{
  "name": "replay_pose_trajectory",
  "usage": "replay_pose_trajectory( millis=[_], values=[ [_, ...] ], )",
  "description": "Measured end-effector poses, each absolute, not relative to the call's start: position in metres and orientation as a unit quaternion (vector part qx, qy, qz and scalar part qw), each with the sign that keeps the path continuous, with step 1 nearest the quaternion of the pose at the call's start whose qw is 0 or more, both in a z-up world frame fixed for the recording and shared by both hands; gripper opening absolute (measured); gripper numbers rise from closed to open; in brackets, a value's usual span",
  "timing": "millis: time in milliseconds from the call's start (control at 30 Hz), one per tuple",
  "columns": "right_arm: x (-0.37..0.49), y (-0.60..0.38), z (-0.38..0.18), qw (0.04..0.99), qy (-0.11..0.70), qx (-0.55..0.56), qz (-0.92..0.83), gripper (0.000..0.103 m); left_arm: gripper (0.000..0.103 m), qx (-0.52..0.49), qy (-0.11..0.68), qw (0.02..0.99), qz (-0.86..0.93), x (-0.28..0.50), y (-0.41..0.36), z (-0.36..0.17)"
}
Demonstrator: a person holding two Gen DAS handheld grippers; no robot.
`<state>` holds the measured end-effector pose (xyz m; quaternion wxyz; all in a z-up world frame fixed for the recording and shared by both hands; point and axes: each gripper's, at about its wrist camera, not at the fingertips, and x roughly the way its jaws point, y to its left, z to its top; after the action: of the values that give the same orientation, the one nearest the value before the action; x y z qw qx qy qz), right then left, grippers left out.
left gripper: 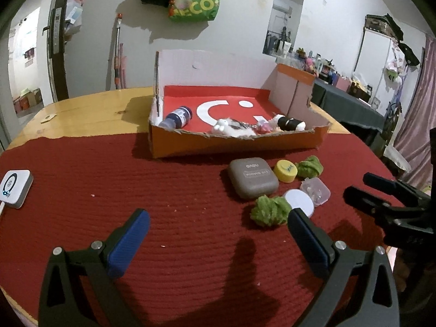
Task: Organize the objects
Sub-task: 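Move both tools back over the remaining items on the tablecloth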
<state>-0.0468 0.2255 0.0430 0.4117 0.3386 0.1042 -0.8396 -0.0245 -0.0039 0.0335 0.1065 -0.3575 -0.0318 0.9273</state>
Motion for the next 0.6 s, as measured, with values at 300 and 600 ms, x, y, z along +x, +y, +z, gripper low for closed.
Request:
replay_pose_trajectory(
  millis=[300, 600],
  values=[
    [-0.049, 0.218, 0.031, 0.419, 0.115, 0.358, -0.826, 0.089, 0.102, -0.374, -0.014, 0.128, 0.918, -0.030, 0.010, 0.028],
    [-0.051, 0.205, 0.021, 0.419, 0.141, 0.372, -0.816, 0.088, 0.090, -0.398, -0.005, 0.150, 0.905, -0.040, 0.018, 0.019]
  ],
)
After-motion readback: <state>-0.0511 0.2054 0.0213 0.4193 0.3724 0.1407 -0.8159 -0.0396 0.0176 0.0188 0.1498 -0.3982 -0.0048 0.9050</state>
